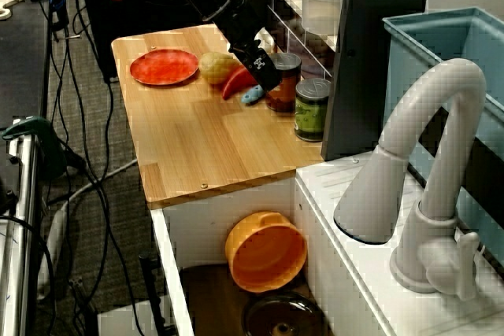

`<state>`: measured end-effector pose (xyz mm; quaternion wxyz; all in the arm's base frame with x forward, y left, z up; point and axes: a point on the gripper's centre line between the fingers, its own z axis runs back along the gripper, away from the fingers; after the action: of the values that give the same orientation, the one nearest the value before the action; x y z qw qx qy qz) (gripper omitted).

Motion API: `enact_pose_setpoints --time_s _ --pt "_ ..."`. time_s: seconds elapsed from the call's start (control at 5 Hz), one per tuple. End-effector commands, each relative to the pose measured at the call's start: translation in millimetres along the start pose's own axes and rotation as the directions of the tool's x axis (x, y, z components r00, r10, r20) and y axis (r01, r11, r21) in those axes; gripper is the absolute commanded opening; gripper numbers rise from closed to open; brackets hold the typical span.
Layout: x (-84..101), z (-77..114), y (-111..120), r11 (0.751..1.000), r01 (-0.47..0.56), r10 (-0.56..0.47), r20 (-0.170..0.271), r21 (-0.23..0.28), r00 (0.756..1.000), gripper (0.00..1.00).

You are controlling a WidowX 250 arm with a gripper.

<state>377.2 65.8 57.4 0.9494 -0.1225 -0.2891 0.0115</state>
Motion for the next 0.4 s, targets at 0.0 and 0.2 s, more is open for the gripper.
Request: enact_pose_setpoints --time_s 0.0,0.2 --pt "10.6 5.6 3.1 1.000 0.013 -0.013 0.041 0.018 0.999 1.00" --pt "10.9 5.0 3.9 1.000 0.010 -0.011 0.041 0.024 0.999 1.00"
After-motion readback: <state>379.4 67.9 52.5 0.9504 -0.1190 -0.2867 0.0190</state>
